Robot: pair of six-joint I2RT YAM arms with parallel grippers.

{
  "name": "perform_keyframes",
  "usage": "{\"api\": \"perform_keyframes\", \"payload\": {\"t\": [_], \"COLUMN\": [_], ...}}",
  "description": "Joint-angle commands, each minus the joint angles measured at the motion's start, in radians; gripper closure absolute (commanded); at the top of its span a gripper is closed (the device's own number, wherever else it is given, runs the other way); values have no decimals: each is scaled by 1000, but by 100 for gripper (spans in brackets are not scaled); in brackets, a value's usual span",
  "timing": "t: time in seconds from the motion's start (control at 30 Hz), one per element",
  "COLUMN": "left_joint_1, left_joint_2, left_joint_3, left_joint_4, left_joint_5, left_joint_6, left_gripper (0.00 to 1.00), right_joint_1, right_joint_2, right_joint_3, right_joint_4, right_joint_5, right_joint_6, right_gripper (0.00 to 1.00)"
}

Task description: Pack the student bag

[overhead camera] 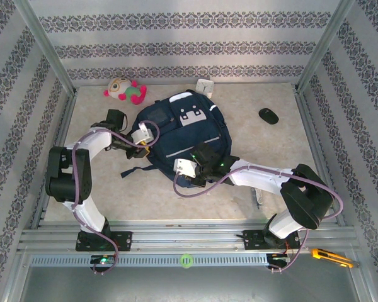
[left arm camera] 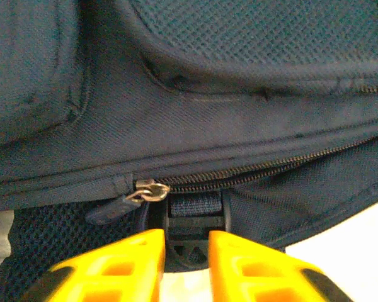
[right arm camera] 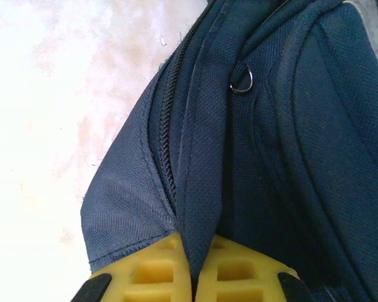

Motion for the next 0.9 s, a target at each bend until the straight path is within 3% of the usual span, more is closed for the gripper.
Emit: {"api": "perform_keyframes", "payload": {"t": [0.0, 0.1, 0.17, 0.47, 0.57, 0.87], "left_joint_1": [-3, -3, -3, -13, -24, -65], "left_joint_2": [-6, -2, 8, 145, 167, 151], "left_joint_3": [-15, -13, -8, 140, 157, 163], "left_joint_4": [58, 102, 143, 27, -2, -114], "left_joint_5": [-52, -83, -82, -19, -19, 4], "left_joint_6": [-20, 4, 3, 47, 67, 113], "left_gripper": [54, 38, 32, 32, 37, 74], "right_joint_1": [-4, -5, -4, -1, -1, -17], "right_joint_2": [-15, -22, -25, -30, -31, -30], "right_joint_3": [22, 16, 13, 11, 13, 13], "right_joint_4": [73, 71, 71, 71, 74, 112], "right_joint_5": [32, 28, 23, 12, 12, 8], "right_joint_6": [22, 17, 16, 19, 25, 66], "right_gripper": [100, 100, 100, 100, 100, 100]}}
